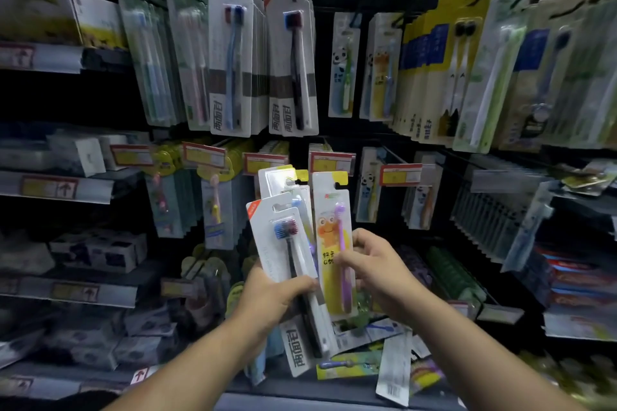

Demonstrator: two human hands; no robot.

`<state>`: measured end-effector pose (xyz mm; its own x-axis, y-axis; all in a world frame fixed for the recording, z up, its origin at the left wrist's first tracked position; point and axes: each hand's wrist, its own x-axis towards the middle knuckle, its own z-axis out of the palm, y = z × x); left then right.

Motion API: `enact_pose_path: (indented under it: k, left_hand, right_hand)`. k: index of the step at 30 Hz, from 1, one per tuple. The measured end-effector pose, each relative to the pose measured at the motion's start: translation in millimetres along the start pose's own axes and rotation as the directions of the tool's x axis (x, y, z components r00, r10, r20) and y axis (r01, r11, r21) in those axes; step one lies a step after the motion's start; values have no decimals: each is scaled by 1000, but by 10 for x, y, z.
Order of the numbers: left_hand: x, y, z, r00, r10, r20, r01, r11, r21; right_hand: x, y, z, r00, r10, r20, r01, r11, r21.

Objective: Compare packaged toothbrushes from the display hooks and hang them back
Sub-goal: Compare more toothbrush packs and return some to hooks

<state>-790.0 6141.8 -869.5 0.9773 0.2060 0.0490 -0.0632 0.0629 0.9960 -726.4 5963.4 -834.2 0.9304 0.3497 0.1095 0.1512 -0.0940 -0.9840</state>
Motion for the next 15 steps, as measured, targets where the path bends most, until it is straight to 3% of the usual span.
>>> enact_pose_path:
  k: [3,7,15]
  left_hand:
    - [38,-37,-53,1000,-16,-9,16,1000,24]
    - [157,-130,-144,999,-10,-48,13,998,61]
    - [428,-386,-276,993,80,-88,-59,975,214]
  right_hand:
    - [91,90,-16,999,39,-5,-39,999,35]
    - [205,272,-63,1000,29,0,-29,993,-113]
    - [636,588,-147,982,-40,-183,-1,975,-222]
